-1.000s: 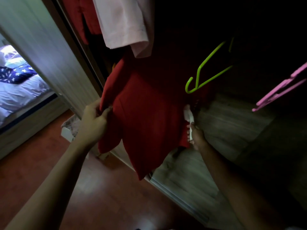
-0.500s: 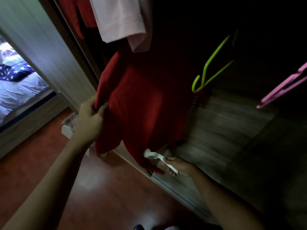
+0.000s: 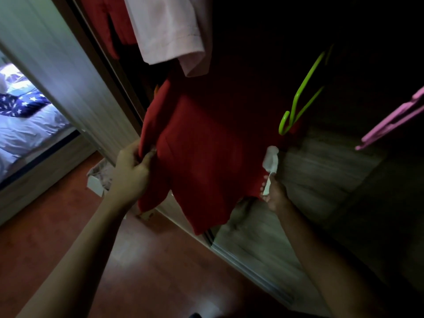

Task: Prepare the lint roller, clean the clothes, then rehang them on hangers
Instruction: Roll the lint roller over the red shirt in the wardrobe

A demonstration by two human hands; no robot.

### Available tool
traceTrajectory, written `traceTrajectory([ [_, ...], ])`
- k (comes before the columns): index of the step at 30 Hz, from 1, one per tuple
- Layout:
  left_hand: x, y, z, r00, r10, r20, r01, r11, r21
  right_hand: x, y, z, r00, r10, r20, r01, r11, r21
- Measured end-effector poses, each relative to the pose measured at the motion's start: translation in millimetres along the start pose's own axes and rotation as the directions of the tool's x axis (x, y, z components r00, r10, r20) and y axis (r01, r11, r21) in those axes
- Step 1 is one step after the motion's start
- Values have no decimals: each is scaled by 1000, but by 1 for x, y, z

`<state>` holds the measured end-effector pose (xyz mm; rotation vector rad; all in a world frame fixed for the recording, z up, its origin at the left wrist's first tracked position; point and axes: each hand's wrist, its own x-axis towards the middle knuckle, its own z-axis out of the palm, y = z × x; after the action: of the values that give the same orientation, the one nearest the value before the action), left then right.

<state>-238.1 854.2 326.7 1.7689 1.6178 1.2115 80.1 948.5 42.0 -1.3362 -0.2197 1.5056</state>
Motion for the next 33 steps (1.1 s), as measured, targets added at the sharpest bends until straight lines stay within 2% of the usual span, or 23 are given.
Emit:
traceTrajectory([
  [5,4,-9,7,999,-15,32,16,1000,-22,-30,41,3,966,65,249,21,944,-328],
  [8,4,-11,13,1000,-11,25,12,999,-43,-64,56,2,916,129,379,98,845,-526],
  [12,3,-11,16,998,-11,61,15,998,-57,-97,45,9,863,169,476,235,699,-675],
  [15,1,-10,18,996,18,89,-13,998,-56,-112,15,22,865,103,491,313,653,-689],
  [18,-3,-7,23,995,57,85,-52,997,-57,-121,-28,37,882,-78,465,390,674,-627],
  [21,-8,-4,25,990,77,117,-66,994,-90,-134,-72,55,895,-322,309,430,805,-408],
  [23,-8,-4,25,988,92,121,-81,992,-94,-147,-95,65,857,-479,187,515,793,-326],
  [25,-7,-4,24,986,98,134,-85,991,-100,-157,-102,74,810,-569,138,582,755,-301],
  [27,-7,-4,22,983,104,149,-89,991,-104,-167,-96,82,783,-591,192,621,724,-300],
  [29,-6,-3,19,982,110,156,-94,990,-107,-174,-81,85,766,-553,327,642,673,-368],
  [33,1,-8,12,988,109,110,-102,992,-71,-188,-41,74,747,-303,592,655,491,-574],
])
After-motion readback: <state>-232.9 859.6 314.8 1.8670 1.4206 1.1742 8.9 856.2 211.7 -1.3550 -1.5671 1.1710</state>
